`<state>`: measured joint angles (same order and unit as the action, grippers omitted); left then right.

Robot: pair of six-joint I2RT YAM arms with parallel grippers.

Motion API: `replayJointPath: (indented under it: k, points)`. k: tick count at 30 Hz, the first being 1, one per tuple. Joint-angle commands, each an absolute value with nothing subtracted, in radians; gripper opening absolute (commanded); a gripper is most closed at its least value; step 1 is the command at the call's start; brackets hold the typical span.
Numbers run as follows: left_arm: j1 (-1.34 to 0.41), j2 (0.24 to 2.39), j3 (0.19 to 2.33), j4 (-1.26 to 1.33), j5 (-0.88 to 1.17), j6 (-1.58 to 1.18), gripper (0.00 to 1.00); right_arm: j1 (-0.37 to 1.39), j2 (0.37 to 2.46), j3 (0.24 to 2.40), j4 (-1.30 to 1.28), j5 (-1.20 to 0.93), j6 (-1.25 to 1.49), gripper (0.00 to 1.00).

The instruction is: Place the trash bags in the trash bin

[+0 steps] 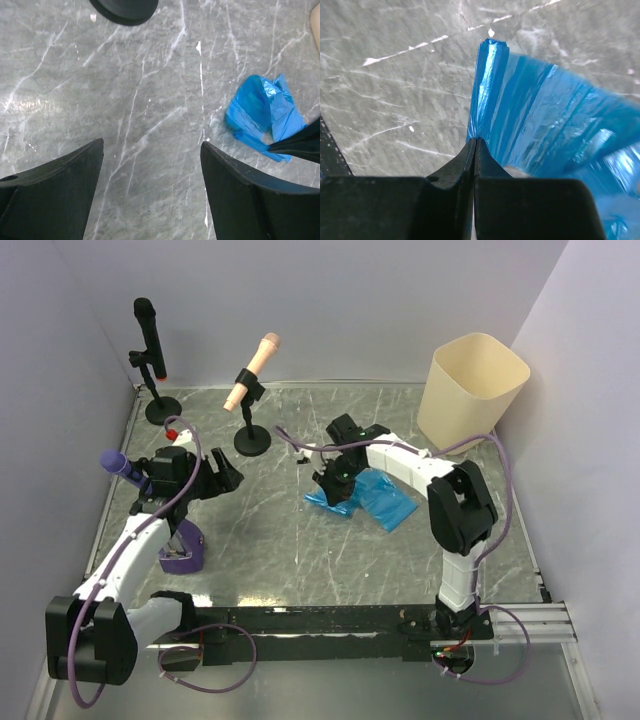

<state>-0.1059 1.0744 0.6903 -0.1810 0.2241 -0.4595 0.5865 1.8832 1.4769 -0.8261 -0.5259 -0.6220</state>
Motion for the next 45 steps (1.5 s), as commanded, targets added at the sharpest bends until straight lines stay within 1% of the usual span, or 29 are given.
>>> replayJointPath:
  k: [1, 2, 5, 9, 13, 16, 18, 20, 21, 25, 27, 30, 32, 34, 36, 37, 38, 39, 41, 42, 44, 45]
  points:
    - [-0.103, 1.02, 0.701, -0.158, 0.241, -0.419, 0.82, 0.595, 1.943, 1.477, -0.825, -0.508, -0.641, 0.0]
    - [-0.103, 1.013, 0.703, -0.166, 0.241, -0.414, 0.83, 0.595, 1.951, 1.48, -0.831, -0.514, -0.643, 0.0]
    - [-0.103, 0.993, 0.703, -0.186, 0.232, -0.396, 0.83, 0.601, 1.957, 1.465, -0.83, -0.528, -0.635, 0.11]
    - [-0.101, 0.96, 0.692, -0.187, 0.216, -0.379, 0.83, 0.62, 1.956, 1.439, -0.821, -0.543, -0.604, 0.31]
    - [-0.103, 0.953, 0.687, -0.198, 0.212, -0.383, 0.83, 0.65, 1.951, 1.413, -0.81, -0.545, -0.588, 0.46]
    - [-0.103, 0.946, 0.683, -0.198, 0.207, -0.39, 0.84, 0.679, 1.962, 1.393, -0.772, -0.468, -0.563, 0.52]
    - [-0.103, 0.942, 0.684, -0.202, 0.204, -0.394, 0.83, 0.695, 1.988, 1.396, -0.755, -0.414, -0.545, 0.52]
    - [-0.103, 0.939, 0.689, -0.21, 0.199, -0.394, 0.83, 0.703, 2.009, 1.399, -0.743, -0.359, -0.532, 0.51]
    - [-0.103, 0.936, 0.689, -0.215, 0.198, -0.394, 0.84, 0.709, 2.014, 1.396, -0.729, -0.323, -0.529, 0.49]
    - [-0.103, 0.931, 0.687, -0.215, 0.201, -0.38, 0.84, 0.707, 1.999, 1.364, -0.693, -0.295, -0.537, 0.33]
    - [-0.101, 0.928, 0.68, -0.204, 0.209, -0.374, 0.84, 0.698, 1.971, 1.365, -0.728, -0.323, -0.551, 0.14]
    - [-0.101, 0.93, 0.67, -0.152, 0.286, -0.336, 0.84, 0.631, 1.84, 1.403, -0.817, -0.495, -0.572, 0.05]
    - [-0.101, 0.928, 0.664, -0.08, 0.461, -0.255, 0.85, 0.562, 1.769, 1.529, -0.961, -0.721, -0.61, 0.04]
    - [-0.103, 0.933, 0.667, -0.011, 0.666, -0.154, 0.84, 0.497, 1.761, 1.711, -1.16, -0.909, -0.675, 0.03]
    - [-0.113, 0.948, 0.678, 0.058, 0.828, -0.047, 0.85, 0.454, 1.799, 1.945, -1.379, -1.032, -0.721, 0.01]
    - [-0.126, 0.965, 0.698, 0.061, 0.889, 0.025, 0.86, 0.437, 1.834, 2.091, -1.51, -1.082, -0.756, 0.01]
    - [-0.142, 0.992, 0.733, 0.043, 0.941, 0.099, 0.87, 0.427, 1.854, 2.2, -1.576, -1.127, -0.756, 0.0]
    - [-0.167, 1.023, 0.771, 0.002, 0.968, 0.168, 0.87, 0.407, 1.839, 2.262, -1.575, -1.159, -0.679, 0.0]
    - [-0.21, 1.093, 0.863, -0.073, 1.0, 0.256, 0.88, 0.376, 1.793, 2.318, -1.568, -1.25, -0.631, 0.0]
    - [-0.225, 1.126, 0.906, -0.084, 1.014, 0.276, 0.88, 0.377, 1.78, 2.356, -1.571, -1.258, -0.608, 0.0]
    - [-0.248, 1.152, 0.962, -0.026, 1.019, 0.266, 0.89, 0.376, 1.76, 2.394, -1.568, -1.288, -0.548, 0.0]
    - [-0.256, 1.152, 0.971, 0.05, 1.002, 0.232, 0.89, 0.376, 1.74, 2.392, -1.562, -1.293, -0.534, 0.0]
